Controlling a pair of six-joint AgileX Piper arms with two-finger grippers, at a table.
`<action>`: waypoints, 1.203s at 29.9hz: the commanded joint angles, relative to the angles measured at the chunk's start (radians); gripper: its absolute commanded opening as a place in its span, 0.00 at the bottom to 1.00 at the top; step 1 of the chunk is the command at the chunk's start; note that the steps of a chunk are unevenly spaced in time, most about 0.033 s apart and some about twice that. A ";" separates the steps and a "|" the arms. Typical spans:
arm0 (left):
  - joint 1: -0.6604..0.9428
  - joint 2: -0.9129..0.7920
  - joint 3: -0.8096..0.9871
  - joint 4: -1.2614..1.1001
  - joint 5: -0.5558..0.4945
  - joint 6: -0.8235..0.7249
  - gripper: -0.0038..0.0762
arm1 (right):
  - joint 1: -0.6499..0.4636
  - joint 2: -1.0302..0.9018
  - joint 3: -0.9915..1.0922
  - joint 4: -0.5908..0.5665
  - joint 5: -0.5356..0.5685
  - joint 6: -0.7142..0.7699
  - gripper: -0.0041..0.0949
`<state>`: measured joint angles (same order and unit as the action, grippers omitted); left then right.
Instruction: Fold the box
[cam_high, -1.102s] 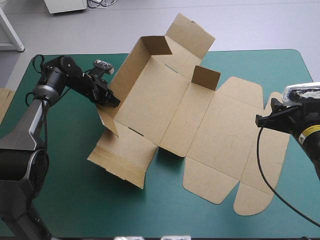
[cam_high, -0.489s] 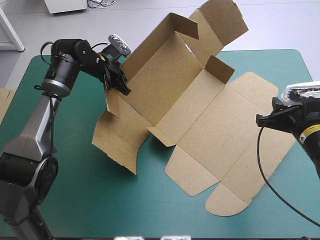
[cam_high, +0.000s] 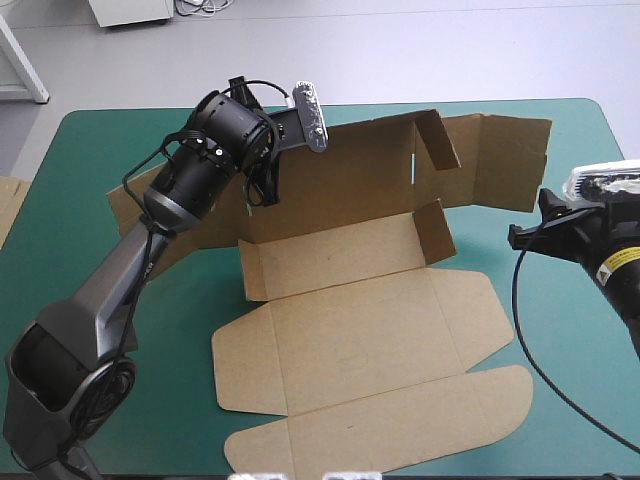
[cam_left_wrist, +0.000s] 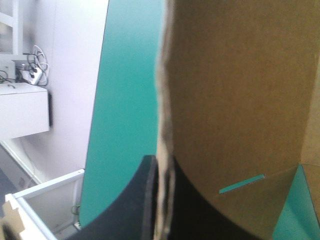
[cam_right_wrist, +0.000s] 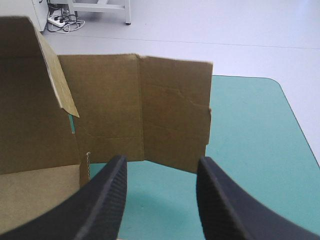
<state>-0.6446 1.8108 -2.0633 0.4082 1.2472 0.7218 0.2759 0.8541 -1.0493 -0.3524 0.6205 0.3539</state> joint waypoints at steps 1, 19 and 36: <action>-0.024 -0.061 -0.037 0.106 0.026 0.007 0.04 | -0.004 -0.006 -0.033 -0.014 -0.072 -0.008 0.46; -0.139 -0.078 0.175 0.272 -0.313 -0.070 0.04 | -0.004 -0.006 -0.033 -0.143 -0.070 0.013 0.46; -0.258 -0.139 0.609 0.948 -0.419 -0.831 0.04 | -0.004 -0.006 -0.033 -0.460 0.155 0.159 0.46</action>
<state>-0.8956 1.7261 -1.4675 1.1718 0.8462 0.0556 0.2759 0.8541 -1.0493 -0.7037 0.7843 0.4669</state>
